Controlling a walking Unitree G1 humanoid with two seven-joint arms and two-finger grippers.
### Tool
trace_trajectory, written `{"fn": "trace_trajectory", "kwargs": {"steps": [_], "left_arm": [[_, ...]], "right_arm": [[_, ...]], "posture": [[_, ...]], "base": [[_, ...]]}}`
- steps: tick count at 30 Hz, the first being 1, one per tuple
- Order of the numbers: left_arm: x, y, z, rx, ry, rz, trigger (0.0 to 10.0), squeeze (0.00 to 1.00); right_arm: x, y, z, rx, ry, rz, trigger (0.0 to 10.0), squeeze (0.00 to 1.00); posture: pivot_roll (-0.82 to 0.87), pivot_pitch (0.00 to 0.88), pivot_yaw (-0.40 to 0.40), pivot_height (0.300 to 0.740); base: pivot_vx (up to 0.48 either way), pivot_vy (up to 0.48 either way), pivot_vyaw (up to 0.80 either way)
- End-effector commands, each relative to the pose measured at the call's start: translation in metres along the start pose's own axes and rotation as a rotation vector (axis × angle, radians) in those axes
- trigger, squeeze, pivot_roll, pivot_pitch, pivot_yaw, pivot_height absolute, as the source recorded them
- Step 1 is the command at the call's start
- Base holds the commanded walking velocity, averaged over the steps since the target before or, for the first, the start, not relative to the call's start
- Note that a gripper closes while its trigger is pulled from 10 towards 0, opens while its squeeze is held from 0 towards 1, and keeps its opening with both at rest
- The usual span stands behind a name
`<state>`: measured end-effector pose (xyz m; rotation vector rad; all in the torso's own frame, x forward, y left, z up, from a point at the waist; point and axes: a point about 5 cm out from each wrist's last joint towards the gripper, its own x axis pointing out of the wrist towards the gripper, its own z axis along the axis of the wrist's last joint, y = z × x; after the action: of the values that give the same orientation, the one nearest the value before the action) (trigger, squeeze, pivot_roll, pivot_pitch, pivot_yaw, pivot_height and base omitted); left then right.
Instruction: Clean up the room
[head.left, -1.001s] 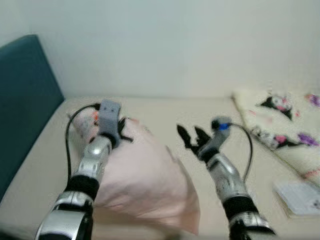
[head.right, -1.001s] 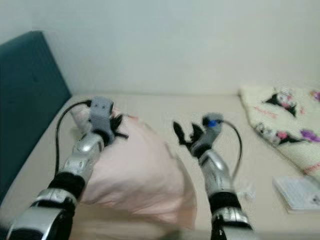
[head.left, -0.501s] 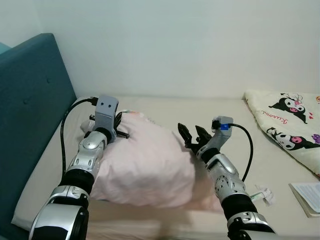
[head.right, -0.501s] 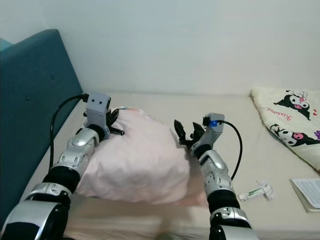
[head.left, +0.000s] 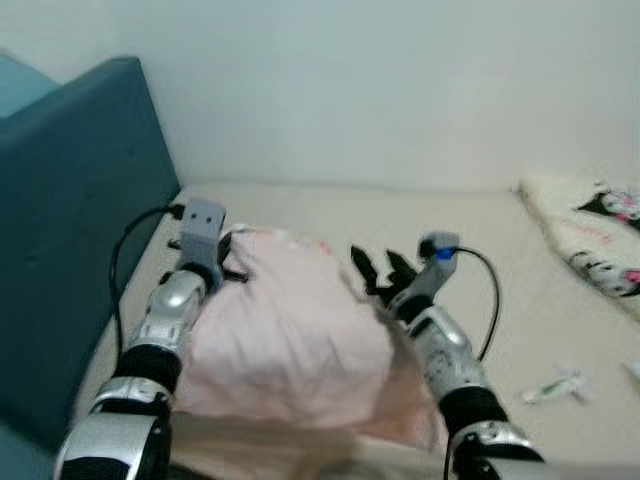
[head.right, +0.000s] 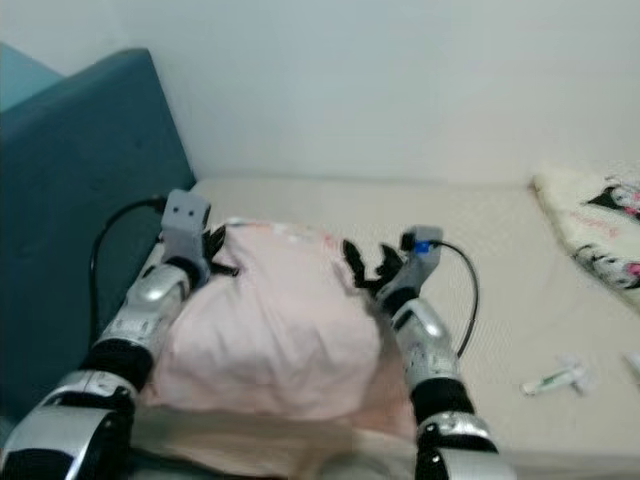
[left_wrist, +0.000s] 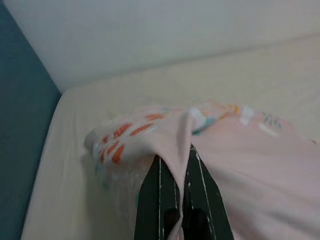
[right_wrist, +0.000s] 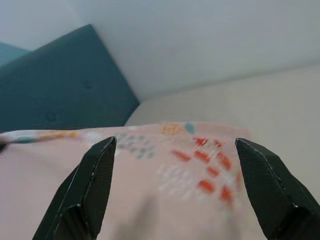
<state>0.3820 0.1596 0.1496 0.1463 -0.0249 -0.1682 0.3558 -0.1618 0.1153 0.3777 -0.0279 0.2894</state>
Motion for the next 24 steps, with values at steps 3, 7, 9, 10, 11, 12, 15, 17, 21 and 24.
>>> {"fn": "trace_trajectory", "kwargs": {"steps": [3, 7, 9, 10, 11, 12, 15, 17, 21, 24], "left_arm": [[0.010, 0.001, 0.037, 0.029, -0.148, 0.002, 10.0, 0.00], [0.011, 0.000, 0.038, 0.026, -0.150, 0.002, 10.0, 0.00], [0.012, -0.003, 0.039, 0.021, -0.154, -0.008, 10.0, 0.00], [0.012, -0.003, 0.039, 0.021, -0.154, -0.008, 10.0, 0.00], [0.012, -0.005, 0.039, 0.017, -0.155, -0.012, 10.0, 0.00], [0.011, -0.007, 0.037, 0.005, -0.155, -0.016, 10.0, 0.00], [0.010, -0.011, 0.034, -0.021, -0.152, -0.023, 10.0, 0.00], [0.008, -0.015, 0.027, -0.036, -0.130, -0.033, 10.0, 0.00], [0.004, -0.024, 0.017, -0.051, -0.102, -0.071, 10.0, 0.00], [0.002, -0.029, 0.013, -0.063, -0.098, -0.074, 10.0, 0.00]], "right_arm": [[0.001, 0.003, -0.002, 0.014, -0.007, -0.003, 10.0, 0.00], [0.001, 0.003, -0.002, 0.013, -0.008, -0.004, 10.0, 0.00], [0.001, 0.002, -0.001, 0.012, -0.012, -0.009, 10.0, 0.00], [0.001, 0.002, -0.001, 0.012, -0.012, -0.009, 10.0, 0.00], [0.001, 0.002, -0.001, 0.011, -0.012, -0.009, 10.0, 0.00], [0.001, 0.002, -0.001, 0.011, -0.011, -0.008, 10.0, 0.00], [0.001, 0.003, -0.002, 0.010, -0.010, -0.007, 10.0, 0.00], [0.001, 0.002, -0.002, 0.009, -0.009, -0.007, 10.0, 0.00], [0.001, 0.002, -0.002, 0.006, -0.008, -0.006, 10.0, 0.00], [0.001, 0.002, -0.002, 0.005, -0.008, -0.006, 10.0, 0.00]], "posture": [[-0.08, 0.000, 0.006, 0.740], [-0.09, 0.000, 0.008, 0.740], [-0.08, 0.000, 0.004, 0.740], [-0.08, 0.000, 0.004, 0.740], [-0.08, 0.000, 0.005, 0.740], [-0.08, 0.000, 0.006, 0.740], [-0.08, 0.000, 0.005, 0.740], [-0.08, 0.000, 0.005, 0.740], [-0.09, 0.000, 0.004, 0.740], [-0.09, 0.000, 0.004, 0.740]], "base": [[0.000, 0.347, 0.00], [0.000, 0.349, 0.00], [0.000, 0.347, 0.00], [0.000, 0.349, 0.00], [0.000, 0.345, 0.00], [0.000, 0.000, 0.00], [0.000, 0.000, 0.00], [0.000, 0.000, 0.00], [0.000, -0.360, 0.00], [0.000, -0.480, 0.00]]}}
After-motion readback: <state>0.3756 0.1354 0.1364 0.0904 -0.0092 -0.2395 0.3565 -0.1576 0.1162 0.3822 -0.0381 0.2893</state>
